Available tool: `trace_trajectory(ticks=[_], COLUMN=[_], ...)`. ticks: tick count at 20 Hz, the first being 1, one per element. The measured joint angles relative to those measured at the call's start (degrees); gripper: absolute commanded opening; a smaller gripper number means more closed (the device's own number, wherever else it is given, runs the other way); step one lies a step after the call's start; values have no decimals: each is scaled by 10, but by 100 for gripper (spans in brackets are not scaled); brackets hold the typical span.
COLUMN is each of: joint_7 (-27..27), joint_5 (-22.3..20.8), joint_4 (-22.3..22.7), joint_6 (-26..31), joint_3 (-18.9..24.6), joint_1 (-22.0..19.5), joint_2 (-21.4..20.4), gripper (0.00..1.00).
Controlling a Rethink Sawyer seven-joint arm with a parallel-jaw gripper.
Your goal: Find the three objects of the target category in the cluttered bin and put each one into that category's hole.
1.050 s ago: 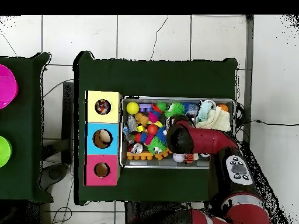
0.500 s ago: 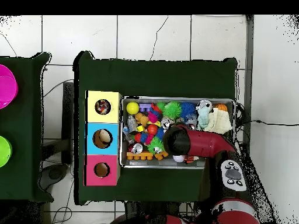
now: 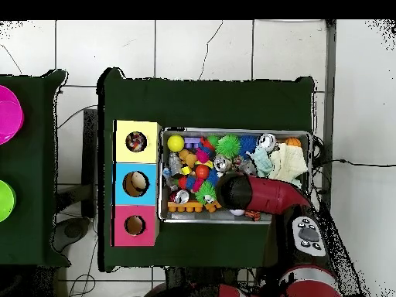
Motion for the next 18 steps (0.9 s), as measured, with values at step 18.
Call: trace_trajectory(ticks=[18], joint_7=[0], joint_5=[-14], joint_4=[3], joint_6=[-81], joint_3=[50], joint_1=[-82], joint_2=[6], gripper=[100])
